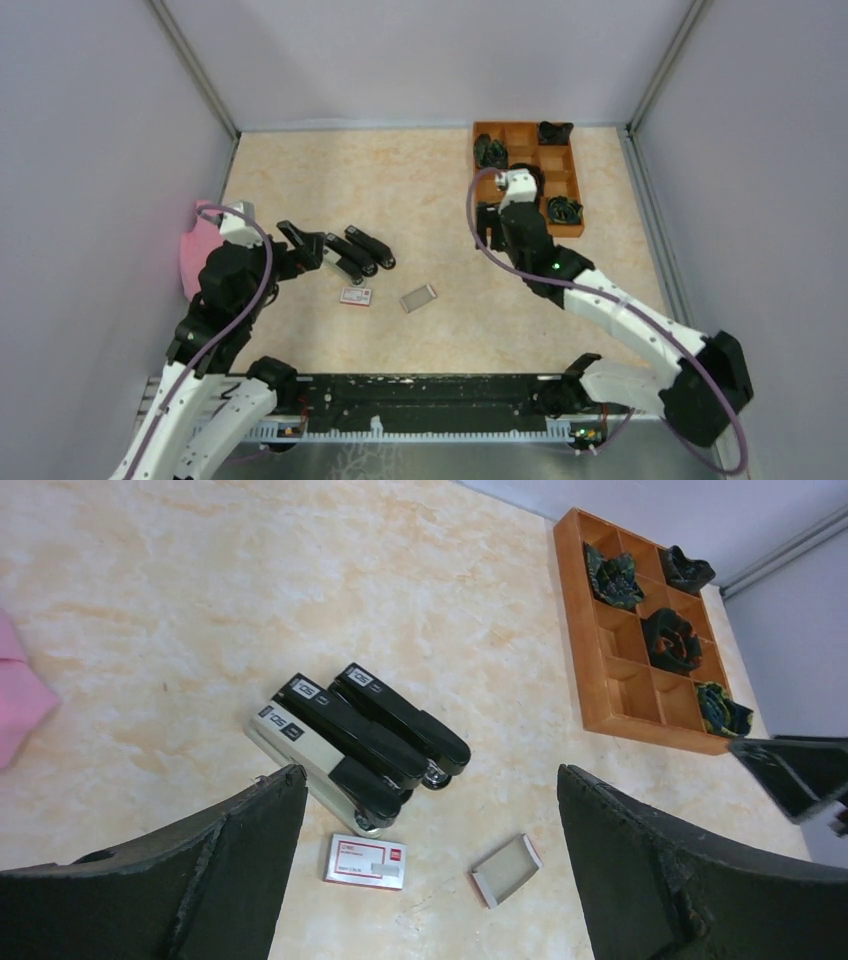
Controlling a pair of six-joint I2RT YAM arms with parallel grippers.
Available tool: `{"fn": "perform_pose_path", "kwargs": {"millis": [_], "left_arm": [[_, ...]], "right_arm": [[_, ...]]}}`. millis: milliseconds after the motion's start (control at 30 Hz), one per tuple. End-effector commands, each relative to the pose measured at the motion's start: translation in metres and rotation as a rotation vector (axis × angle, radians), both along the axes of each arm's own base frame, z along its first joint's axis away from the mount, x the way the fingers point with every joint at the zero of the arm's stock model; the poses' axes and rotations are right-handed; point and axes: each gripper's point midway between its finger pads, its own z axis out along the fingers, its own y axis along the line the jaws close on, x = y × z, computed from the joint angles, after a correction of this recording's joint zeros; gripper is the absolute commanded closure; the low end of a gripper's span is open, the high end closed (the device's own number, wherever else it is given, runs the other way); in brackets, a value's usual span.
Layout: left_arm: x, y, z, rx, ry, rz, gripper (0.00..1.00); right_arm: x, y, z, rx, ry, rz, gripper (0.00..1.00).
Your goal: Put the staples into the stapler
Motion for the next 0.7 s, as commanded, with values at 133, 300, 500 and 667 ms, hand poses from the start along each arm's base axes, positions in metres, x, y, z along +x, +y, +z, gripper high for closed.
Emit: {"fn": "perform_pose_path", "kwargs": {"millis": [133, 300, 500, 667], "left_arm": [[-0.016, 0.025, 0.005, 0.107, -0.013, 0.048, 0.0], [-0.026, 0.033, 0.004, 0.11, -0.019, 0.066, 0.0], [-0.033, 0.039, -0.003, 0.102, -0.043, 0.086, 0.0], [-0.033, 0.041, -0.008, 0.1, -0.054, 0.095, 0.0]], "right_arm": [[-0.047, -0.104, 0.026, 0.051, -0.097, -0.339, 0.22], [-0.078, -0.133, 0.048, 0.127, -0.182, -0.372, 0.19], [-0.1, -0.149, 0.055, 0.204, -0.264, -0.375, 0.1], [-0.106, -0.157, 0.058, 0.253, -0.312, -0.395, 0.08]]}}
